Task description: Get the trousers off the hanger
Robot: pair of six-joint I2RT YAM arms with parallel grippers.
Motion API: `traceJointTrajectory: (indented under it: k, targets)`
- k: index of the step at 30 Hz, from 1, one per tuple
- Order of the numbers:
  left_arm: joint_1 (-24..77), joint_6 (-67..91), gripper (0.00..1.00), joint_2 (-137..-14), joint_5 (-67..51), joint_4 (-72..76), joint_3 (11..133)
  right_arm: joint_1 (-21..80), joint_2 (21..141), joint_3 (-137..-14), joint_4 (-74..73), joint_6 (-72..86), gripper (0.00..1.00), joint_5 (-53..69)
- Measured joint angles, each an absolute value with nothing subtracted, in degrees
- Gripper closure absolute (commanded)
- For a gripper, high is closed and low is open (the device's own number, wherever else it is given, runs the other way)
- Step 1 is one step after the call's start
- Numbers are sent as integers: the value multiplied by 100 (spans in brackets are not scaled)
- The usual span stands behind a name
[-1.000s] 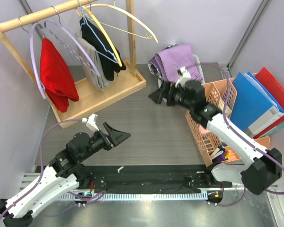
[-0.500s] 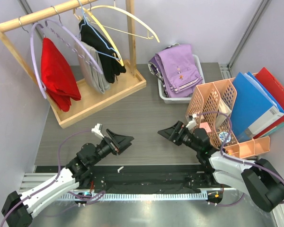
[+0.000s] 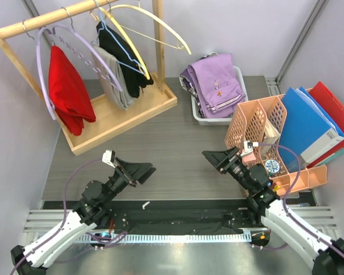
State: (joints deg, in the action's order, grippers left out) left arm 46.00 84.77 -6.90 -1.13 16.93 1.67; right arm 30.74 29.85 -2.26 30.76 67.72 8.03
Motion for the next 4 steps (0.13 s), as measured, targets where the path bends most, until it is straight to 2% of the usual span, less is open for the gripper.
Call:
traceJointTrajectory:
  k: [4]
  targets:
    - [4600, 8466, 0, -158, -34, 1094, 169, 3074, 2060, -224, 1918, 6764, 0, 508]
